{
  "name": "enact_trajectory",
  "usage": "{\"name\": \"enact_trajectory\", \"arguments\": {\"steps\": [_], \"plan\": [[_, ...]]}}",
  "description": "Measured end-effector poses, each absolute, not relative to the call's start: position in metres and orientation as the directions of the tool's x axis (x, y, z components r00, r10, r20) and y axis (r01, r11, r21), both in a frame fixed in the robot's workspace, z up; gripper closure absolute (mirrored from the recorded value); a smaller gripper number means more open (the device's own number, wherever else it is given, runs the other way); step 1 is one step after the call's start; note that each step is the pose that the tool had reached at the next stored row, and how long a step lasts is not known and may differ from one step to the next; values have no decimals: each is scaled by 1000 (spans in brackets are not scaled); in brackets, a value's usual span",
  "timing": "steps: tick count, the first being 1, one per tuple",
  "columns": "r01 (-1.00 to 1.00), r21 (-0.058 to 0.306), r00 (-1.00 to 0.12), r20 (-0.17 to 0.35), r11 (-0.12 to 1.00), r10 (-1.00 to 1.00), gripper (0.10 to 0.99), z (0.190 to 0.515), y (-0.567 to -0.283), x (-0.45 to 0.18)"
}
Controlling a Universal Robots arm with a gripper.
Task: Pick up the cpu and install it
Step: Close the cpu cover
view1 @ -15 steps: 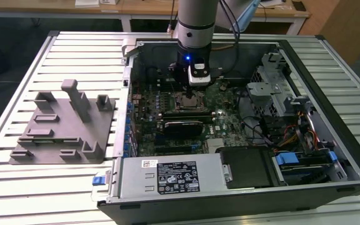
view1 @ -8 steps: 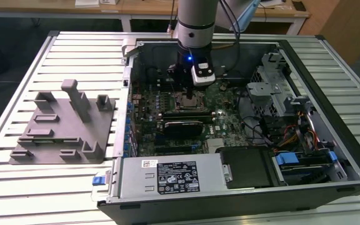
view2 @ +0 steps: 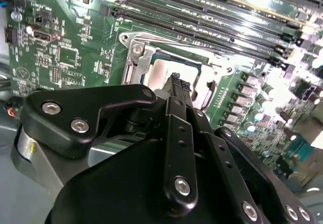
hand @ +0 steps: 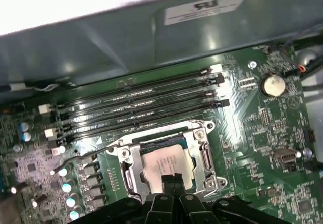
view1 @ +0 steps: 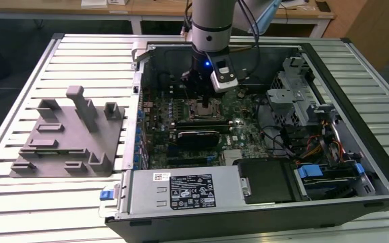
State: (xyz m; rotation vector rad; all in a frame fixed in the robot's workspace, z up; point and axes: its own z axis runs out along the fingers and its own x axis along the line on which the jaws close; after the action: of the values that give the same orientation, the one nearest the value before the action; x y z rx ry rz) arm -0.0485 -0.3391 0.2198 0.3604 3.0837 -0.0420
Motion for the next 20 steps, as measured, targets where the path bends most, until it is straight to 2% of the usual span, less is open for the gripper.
{"name": "enact_trajectory", "arguments": {"steps": [8, 20], "plan": [[188, 13, -982, -32, 982, 189, 980, 217, -339, -48], [83, 13, -996, -32, 996, 84, 980, 212, -341, -54]]}}
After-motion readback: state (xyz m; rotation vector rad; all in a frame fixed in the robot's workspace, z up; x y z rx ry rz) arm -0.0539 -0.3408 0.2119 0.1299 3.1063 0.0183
